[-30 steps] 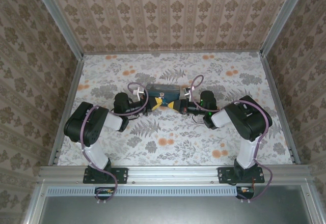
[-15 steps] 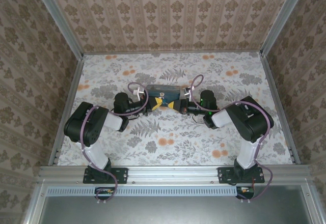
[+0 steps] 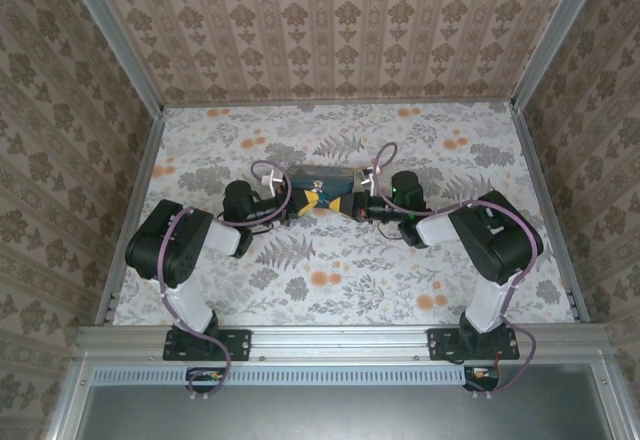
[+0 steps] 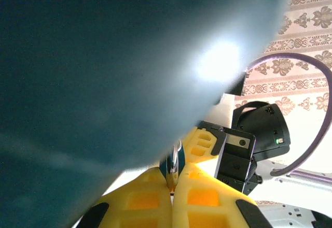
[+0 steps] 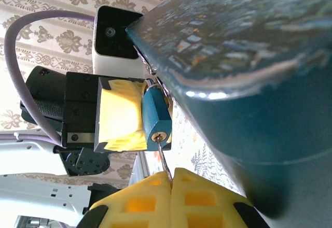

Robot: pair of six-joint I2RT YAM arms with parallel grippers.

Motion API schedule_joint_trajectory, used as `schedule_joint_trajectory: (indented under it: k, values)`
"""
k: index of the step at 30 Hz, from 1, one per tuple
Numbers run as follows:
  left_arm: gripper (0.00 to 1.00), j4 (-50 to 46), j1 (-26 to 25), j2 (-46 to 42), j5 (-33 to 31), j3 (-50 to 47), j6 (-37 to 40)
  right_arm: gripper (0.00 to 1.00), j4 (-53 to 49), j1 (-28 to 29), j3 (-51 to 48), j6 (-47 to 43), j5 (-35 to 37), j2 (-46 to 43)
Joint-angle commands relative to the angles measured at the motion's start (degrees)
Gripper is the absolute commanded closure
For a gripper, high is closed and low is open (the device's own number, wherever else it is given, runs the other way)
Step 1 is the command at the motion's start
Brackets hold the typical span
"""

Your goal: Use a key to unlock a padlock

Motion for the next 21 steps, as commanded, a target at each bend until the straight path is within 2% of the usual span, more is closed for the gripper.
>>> schedule_joint_trajectory:
  k: [1, 6, 9, 11, 17, 19, 21]
  values:
    - [1.0, 4.64, -1.66, -0.33, 7.11, 1.94, 0.6, 1.0, 0.28, -0.07, 2.37, -0.42, 1.79, -0.33]
    - [1.0, 4.67, -1.98, -0.97, 7.68, 2.32, 0.64, 1.0, 14.78, -1.08, 4.26, 12.26, -2.27, 5.75]
    - [1.0, 4.63, -2.09, -0.89, 7.69, 2.14, 0.73, 1.0, 17.07, -0.91, 6.3, 17.33, -3.9, 7.32]
    - [1.0, 4.67, -2.11, -0.97, 7.6, 2.13, 0.63, 1.0, 15.59, -0.74, 6.57, 16.01, -4.71, 6.5]
    - [1.0, 4.72, -2.22, -0.86, 8.98, 3.23, 0.57, 1.0, -5.43, -0.47, 6.53, -2.08, -3.12, 0.33]
    - [1.0, 4.63, -2.23, -0.89, 9.6, 3.74, 0.57, 1.0, -8.01, -0.31, 7.62, -2.97, -2.31, 0.56]
    - [1.0, 4.67, -4.22, -0.55, 10.06, 4.15, 0.39, 1.0, -6.44, 0.01, 9.01, -0.05, -2.28, 1.94]
